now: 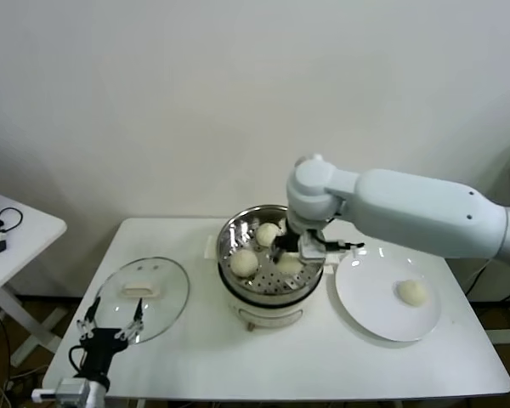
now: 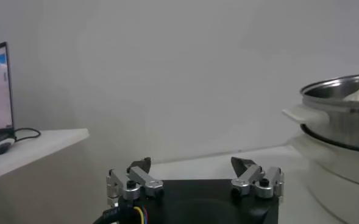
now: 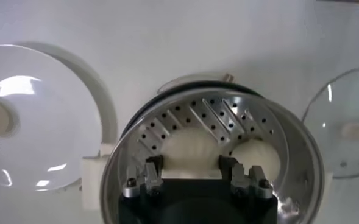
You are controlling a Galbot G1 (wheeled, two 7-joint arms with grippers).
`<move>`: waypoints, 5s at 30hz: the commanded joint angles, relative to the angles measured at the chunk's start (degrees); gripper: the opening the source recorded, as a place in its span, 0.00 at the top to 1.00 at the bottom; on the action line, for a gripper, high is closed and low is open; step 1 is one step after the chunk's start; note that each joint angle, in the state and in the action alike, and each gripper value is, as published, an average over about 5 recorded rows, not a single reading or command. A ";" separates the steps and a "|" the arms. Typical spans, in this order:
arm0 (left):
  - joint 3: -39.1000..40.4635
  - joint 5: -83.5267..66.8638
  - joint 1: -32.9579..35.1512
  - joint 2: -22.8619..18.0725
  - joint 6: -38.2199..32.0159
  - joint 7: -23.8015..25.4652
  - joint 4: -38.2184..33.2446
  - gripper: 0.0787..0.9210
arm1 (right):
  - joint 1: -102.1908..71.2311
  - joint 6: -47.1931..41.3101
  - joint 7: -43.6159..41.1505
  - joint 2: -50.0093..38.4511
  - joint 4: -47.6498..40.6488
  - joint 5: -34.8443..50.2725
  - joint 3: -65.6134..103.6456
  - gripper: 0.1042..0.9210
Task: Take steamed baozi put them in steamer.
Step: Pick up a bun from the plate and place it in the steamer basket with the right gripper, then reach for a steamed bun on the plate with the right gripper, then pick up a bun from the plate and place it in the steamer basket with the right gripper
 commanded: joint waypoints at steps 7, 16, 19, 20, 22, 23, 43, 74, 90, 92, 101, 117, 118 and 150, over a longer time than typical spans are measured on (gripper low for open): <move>0.77 0.69 0.31 -0.29 1.04 -0.01 0.15 0.12 | -4.71 7.34 1.45 2.79 -2.62 -7.81 -0.27 0.39; 0.76 1.06 0.00 -0.41 0.83 -0.07 0.51 0.12 | -6.46 9.93 2.48 3.14 -2.79 -12.95 1.21 0.39; 0.97 1.18 -0.13 -0.36 0.87 -0.09 0.63 0.12 | -6.62 9.99 2.69 3.00 -2.40 -13.08 1.28 0.39; 1.06 1.21 -0.20 -0.31 0.90 -0.10 0.66 0.12 | -6.67 9.98 2.72 2.89 -2.19 -13.12 1.25 0.39; 1.19 1.28 -0.38 -0.12 0.97 -0.11 0.70 0.12 | -6.74 9.90 2.78 2.63 -1.79 -13.25 1.19 0.39; 1.23 1.30 -0.48 -0.02 1.04 -0.10 0.69 0.12 | -6.75 9.85 2.81 2.53 -1.60 -13.32 1.15 0.38; 2.24 -0.99 -1.83 0.83 -0.17 0.77 1.14 0.12 | 1.90 6.24 -0.38 -0.45 -0.71 -3.02 3.74 0.12; 8.45 0.03 -6.37 1.69 -0.16 0.84 1.14 0.12 | -7.34 -30.89 1.45 -35.99 -22.05 23.71 3.55 0.12; 6.41 0.74 -4.77 0.89 0.03 0.79 0.30 0.12 | -31.42 -29.02 3.48 -25.33 -37.33 8.85 25.84 0.12; 6.21 0.81 -4.95 0.74 0.17 0.74 0.46 0.12 | -31.89 -29.03 3.78 -23.47 -39.04 8.80 26.46 0.12; 5.70 0.74 -5.22 0.96 0.30 0.72 1.10 0.12 | -31.87 -29.03 3.95 -18.22 -42.84 9.13 26.80 0.12; 5.31 0.66 -5.68 1.03 0.18 0.76 2.36 0.12 | -31.92 -28.57 3.78 -15.04 -45.62 8.41 26.02 0.12; 5.29 0.65 -5.69 1.04 0.18 0.77 2.37 0.12 | -31.87 -28.56 3.75 -14.95 -45.76 8.34 26.03 0.12; 3.64 0.05 -4.81 1.06 -0.09 1.08 1.66 0.12 | -23.40 -31.46 4.35 -16.08 -42.75 18.22 16.92 0.26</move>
